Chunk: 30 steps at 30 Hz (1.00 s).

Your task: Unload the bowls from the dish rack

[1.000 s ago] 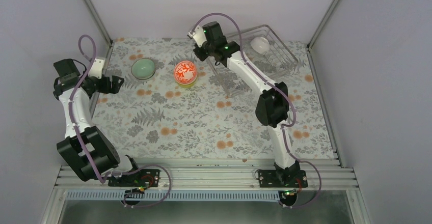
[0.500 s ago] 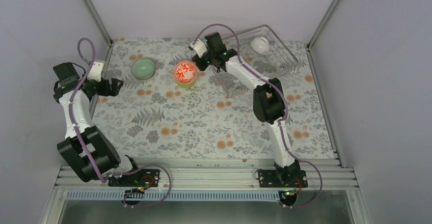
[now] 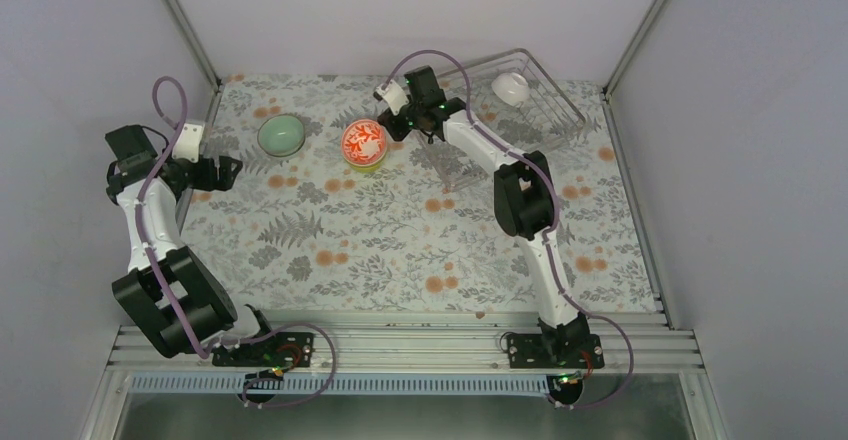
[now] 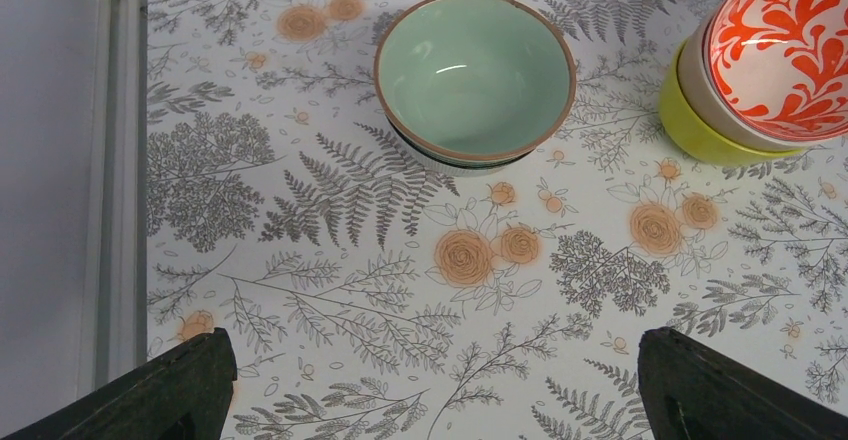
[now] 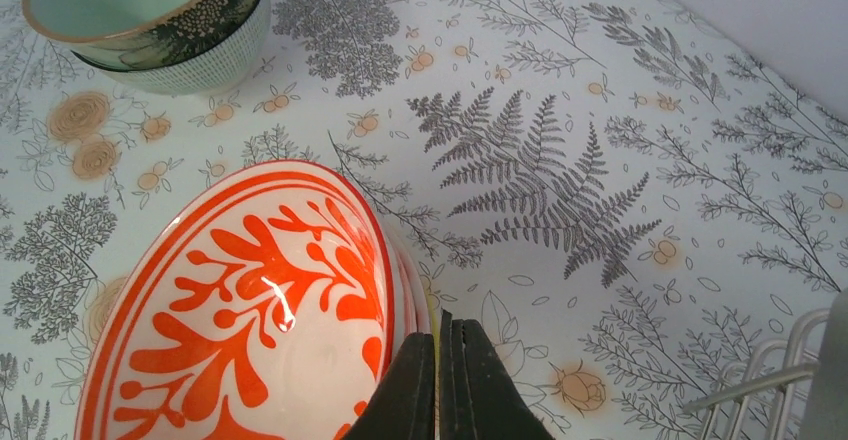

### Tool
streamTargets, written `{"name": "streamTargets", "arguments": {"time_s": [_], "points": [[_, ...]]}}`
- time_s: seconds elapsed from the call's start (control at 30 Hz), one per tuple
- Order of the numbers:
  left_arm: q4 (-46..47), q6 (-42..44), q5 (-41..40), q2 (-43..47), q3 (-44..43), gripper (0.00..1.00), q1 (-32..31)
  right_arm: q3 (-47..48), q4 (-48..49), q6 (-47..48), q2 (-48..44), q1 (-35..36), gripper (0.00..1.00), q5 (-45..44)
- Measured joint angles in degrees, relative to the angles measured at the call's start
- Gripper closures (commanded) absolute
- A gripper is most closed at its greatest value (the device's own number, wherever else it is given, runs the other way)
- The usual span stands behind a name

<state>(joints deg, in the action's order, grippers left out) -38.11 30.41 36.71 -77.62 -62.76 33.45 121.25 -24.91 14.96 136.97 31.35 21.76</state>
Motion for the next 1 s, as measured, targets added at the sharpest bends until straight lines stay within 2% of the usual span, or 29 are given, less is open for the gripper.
{"name": "streamTargets", "arguments": {"time_s": [0.57,1.0], "points": [[0.4,0.0,0.0,-0.2,0.1,0.0,0.3,-4.4,2.5,-0.7,-3.7,0.0,0.97,1.3],[0.4,0.0,0.2,-0.2,0.1,0.0,0.5,-4.1,2.1,-0.7,-5.4,0.0,0.97,1.9]]}}
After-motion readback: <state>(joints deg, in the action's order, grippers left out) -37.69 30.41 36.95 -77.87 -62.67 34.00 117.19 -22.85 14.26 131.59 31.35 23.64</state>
